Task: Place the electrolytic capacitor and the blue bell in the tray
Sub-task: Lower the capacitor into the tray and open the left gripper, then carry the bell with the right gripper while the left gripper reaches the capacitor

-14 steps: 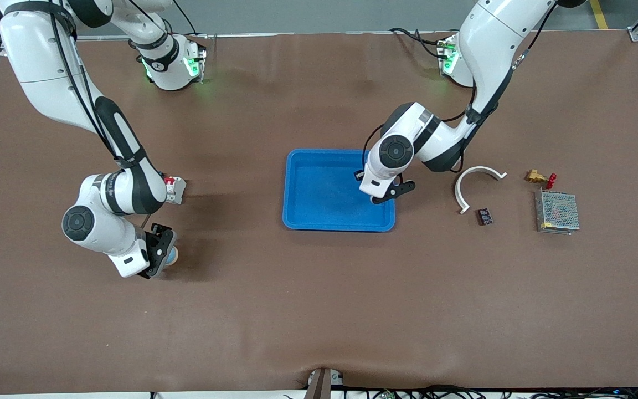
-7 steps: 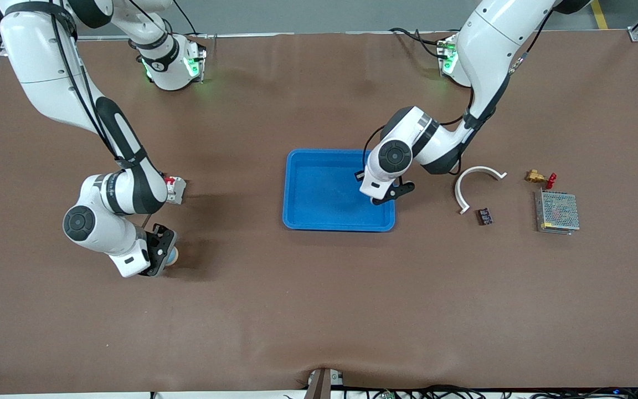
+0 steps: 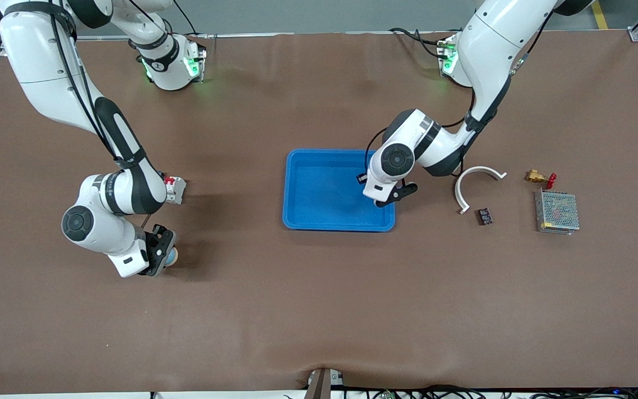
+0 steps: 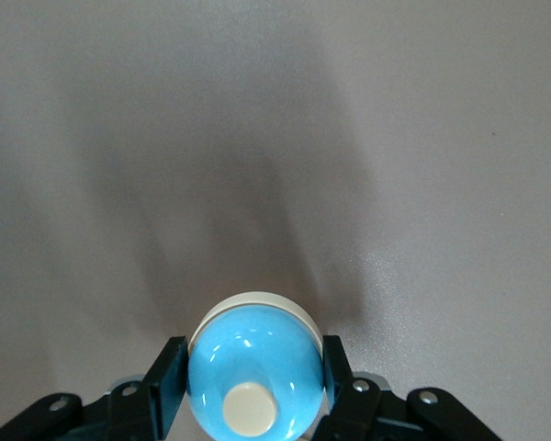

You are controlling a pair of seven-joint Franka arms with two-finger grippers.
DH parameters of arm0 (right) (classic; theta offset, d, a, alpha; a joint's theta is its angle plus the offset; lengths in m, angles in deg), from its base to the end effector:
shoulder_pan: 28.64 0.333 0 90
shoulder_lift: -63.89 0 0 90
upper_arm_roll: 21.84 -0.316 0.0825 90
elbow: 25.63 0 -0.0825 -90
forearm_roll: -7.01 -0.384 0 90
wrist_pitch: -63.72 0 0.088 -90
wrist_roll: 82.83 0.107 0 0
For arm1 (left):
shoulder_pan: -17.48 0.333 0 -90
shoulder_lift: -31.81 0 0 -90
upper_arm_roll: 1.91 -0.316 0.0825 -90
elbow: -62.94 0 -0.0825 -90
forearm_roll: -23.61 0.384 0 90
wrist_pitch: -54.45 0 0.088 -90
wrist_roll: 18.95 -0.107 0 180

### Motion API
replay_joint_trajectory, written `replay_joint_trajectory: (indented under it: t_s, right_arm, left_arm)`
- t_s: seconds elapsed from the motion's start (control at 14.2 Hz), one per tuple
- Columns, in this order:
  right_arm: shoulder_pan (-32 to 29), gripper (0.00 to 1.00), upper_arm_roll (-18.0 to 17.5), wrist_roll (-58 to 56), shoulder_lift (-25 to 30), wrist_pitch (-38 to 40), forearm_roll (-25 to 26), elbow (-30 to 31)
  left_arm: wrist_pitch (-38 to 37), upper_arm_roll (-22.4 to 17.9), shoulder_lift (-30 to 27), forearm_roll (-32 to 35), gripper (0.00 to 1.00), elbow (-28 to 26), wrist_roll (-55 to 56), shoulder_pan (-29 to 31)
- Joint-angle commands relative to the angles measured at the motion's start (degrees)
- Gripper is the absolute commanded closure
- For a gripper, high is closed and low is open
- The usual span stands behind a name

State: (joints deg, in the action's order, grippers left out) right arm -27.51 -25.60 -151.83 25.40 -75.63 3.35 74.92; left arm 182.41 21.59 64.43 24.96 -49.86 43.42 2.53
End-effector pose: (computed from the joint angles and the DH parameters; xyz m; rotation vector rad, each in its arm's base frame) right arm 0.6619 0.0533 0.1874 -2.5135 -1.7696 -0.0753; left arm 0.4594 -0.3619 0.1827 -2.9652 -0.6483 0.4947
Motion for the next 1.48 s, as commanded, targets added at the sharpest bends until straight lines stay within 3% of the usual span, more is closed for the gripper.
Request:
replay_joint_trajectory:
  t_s: [0.0,0.21,0.92,1.41]
  right_arm:
    - [-0.26,1.00,-0.28,-0.08,0.26,0.04,-1.87,0.61]
    - [0.00,1.00,-0.28,3.59,0.69,0.22,-1.96,0.52]
    - [1.76,1.00,-0.37,18.44,6.66,12.61,-1.96,-1.41]
    - [11.24,1.00,-0.46,45.49,12.29,16.65,-2.05,-1.41]
  left_arm:
    - [-0.60,-0.39,-0.37,1.29,0.00,1.78,1.88,-0.52]
    - [-3.93,-0.21,-0.46,1.29,0.00,5.20,2.05,-0.61]
    - [-21.07,-0.39,-3.27,1.38,0.00,18.04,2.49,1.32]
    - [-23.45,-0.39,-8.97,4.18,0.00,18.66,-2.76,5.80]
